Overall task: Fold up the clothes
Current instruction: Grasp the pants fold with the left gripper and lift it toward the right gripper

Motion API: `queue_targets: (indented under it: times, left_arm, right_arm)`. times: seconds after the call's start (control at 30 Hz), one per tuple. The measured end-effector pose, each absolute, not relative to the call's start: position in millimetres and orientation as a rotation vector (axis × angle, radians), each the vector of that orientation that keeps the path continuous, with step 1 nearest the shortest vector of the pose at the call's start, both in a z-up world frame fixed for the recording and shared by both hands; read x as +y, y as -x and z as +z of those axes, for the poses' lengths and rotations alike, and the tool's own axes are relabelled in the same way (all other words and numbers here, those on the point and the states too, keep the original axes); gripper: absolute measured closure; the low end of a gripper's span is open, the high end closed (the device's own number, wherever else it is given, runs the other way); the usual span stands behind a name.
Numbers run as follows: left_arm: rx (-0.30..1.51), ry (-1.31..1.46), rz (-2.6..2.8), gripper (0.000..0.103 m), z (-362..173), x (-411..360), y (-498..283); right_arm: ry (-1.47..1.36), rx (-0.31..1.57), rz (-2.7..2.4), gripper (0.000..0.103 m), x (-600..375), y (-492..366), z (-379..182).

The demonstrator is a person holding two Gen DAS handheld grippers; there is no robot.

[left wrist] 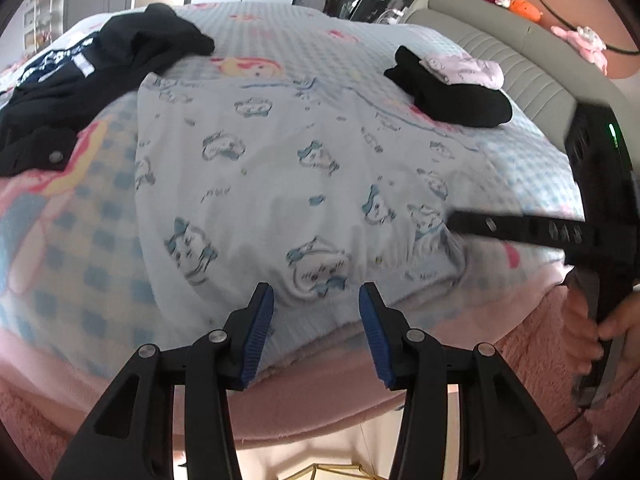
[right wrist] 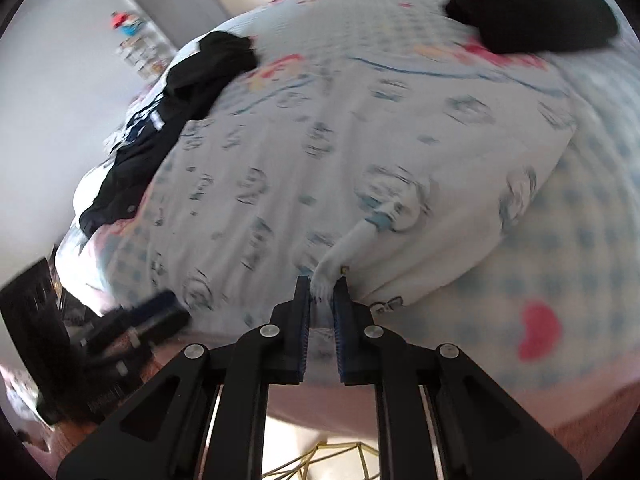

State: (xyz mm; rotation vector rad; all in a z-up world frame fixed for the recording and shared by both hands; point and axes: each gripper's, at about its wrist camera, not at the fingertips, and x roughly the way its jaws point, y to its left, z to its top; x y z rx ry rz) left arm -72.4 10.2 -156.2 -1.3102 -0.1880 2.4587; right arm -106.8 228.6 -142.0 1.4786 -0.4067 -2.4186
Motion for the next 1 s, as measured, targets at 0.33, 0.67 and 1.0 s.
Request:
queue_targets:
  times: [0.33, 0.67, 1.0]
  left_arm:
    - [-0.197, 1.322, 2.443, 0.057, -150.0, 7.9, 74.9]
    - [-0.14, 1.295, 2.4, 0.057, -129.9, 54.1, 104.4]
    - [-0.123, 1.296, 2.262, 0.057, -123.6, 97.0, 121.9]
  right_arm:
    - [-1.526, -0.533, -2.331, 0.078, 228.2, 118.2, -168.6]
    - [-1.359, -0.706, -2.489, 0.068, 292.5, 58.1, -114.3]
    - [-1.507, -0.807, -2.467, 0.067, 326.0, 45.9, -152.5]
